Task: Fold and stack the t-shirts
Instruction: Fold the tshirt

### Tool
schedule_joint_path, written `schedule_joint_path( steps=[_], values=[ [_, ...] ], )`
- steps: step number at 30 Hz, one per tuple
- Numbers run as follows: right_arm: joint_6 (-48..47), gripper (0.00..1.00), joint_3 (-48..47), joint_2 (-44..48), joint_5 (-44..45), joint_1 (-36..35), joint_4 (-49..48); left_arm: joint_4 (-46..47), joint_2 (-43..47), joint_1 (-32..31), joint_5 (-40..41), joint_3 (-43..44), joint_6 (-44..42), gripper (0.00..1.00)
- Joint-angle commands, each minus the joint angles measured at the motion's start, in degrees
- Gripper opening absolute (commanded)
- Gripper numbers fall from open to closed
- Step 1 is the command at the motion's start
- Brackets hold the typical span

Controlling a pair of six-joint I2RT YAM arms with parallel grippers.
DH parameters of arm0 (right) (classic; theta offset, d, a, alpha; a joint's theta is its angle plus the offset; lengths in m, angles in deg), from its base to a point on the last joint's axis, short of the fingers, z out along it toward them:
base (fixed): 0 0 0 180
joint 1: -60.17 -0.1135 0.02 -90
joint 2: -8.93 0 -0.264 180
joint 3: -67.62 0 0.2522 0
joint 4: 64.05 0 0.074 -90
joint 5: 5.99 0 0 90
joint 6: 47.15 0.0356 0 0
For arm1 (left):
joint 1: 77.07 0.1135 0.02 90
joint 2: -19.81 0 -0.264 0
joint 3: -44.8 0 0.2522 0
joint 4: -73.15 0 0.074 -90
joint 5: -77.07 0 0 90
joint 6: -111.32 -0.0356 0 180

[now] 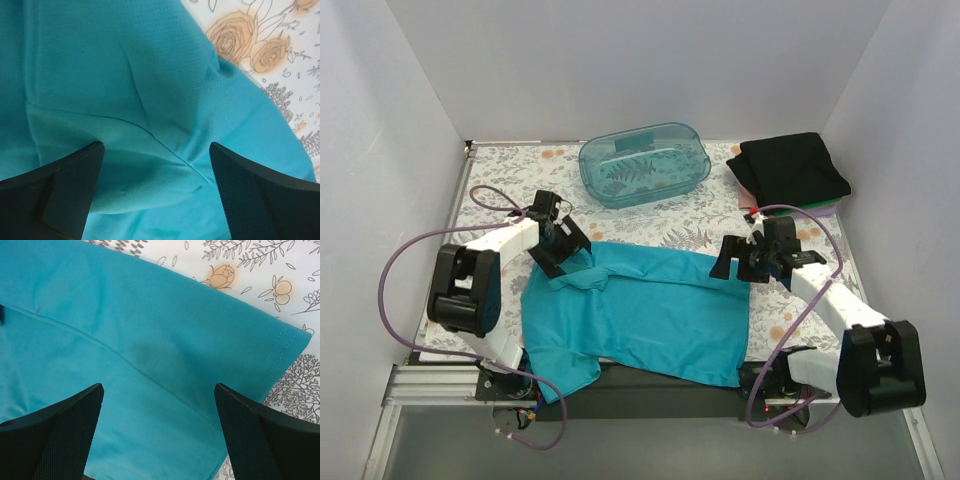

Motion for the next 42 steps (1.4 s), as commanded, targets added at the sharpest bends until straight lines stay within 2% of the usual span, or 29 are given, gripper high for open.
schedule_joint_path(
  steps=[1, 4, 10, 15, 19, 22, 25, 29, 30, 31, 32, 33, 39, 42],
  values=[
    [0.5, 0.98, -2.0, -4.9, 0.6, -0.3, -5.4, 3.1, -2.5, 0.4, 0.5, 0.0, -0.5, 0.88],
    [1.5, 0.98, -3.5, -11.5, 4.6, -0.1, -6.8, 3.5, -6.0, 0.6, 4.1, 1.1, -0.6, 0.88],
    [1.8, 0.98, -11.4, -27.4, 11.4, 0.1, -7.4, 6.8, -12.4, 1.1, 5.4, 3.9, -0.2, 0.88],
    [0.8, 0.98, -20.2, -35.5, 14.0, 1.5, -7.3, 4.9, -17.8, 2.0, 9.7, 10.9, -0.6, 0.88],
    [-2.4, 0.98, -27.1, -36.6, 13.6, 1.5, -6.4, 2.4, -19.8, 2.1, 12.0, 19.0, -1.7, 0.88],
    [-5.0, 0.98, -29.1, -32.7, 12.4, 1.5, -4.1, 0.4, -16.8, 2.1, 13.3, 22.7, -2.3, 0.88],
    [-6.2, 0.98, -27.0, -25.2, 10.5, 1.5, -2.5, -1.7, -10.1, 2.1, 14.8, 22.2, -1.9, 0.88],
    [-2.7, 0.98, -12.5, -9.2, 6.9, 1.2, -2.5, -4.9, 3.9, 0.0, 15.1, 12.9, 0.4, 0.89],
    [-1.3, 0.98, -8.2, -4.9, 4.6, 1.2, -2.6, -5.9, 8.3, -0.8, 14.7, 8.7, 2.0, 0.9],
    [1.1, 0.98, -1.2, 6.1, 2.2, 1.0, -2.1, -8.6, 17.0, -1.1, 12.8, -3.6, 6.1, 0.9],
    [2.0, 0.98, 1.5, 10.3, 2.3, 1.0, -1.4, -10.6, 21.4, -1.1, 13.4, -5.5, 8.7, 0.9],
    [3.1, 0.98, 3.5, 12.4, 2.2, 0.9, -0.7, -11.4, 25.1, -1.0, 13.1, -8.8, 10.3, 0.9],
    [4.4, 0.98, 7.9, 20.3, 0.2, 0.1, 4.1, -15.6, 34.1, -1.0, 9.7, -17.2, 12.6, 0.9],
    [7.4, 0.98, 10.2, 21.2, 6.0, -2.7, 6.6, -18.4, 34.6, -1.1, 9.8, -18.8, 13.5, 0.9]
  ],
)
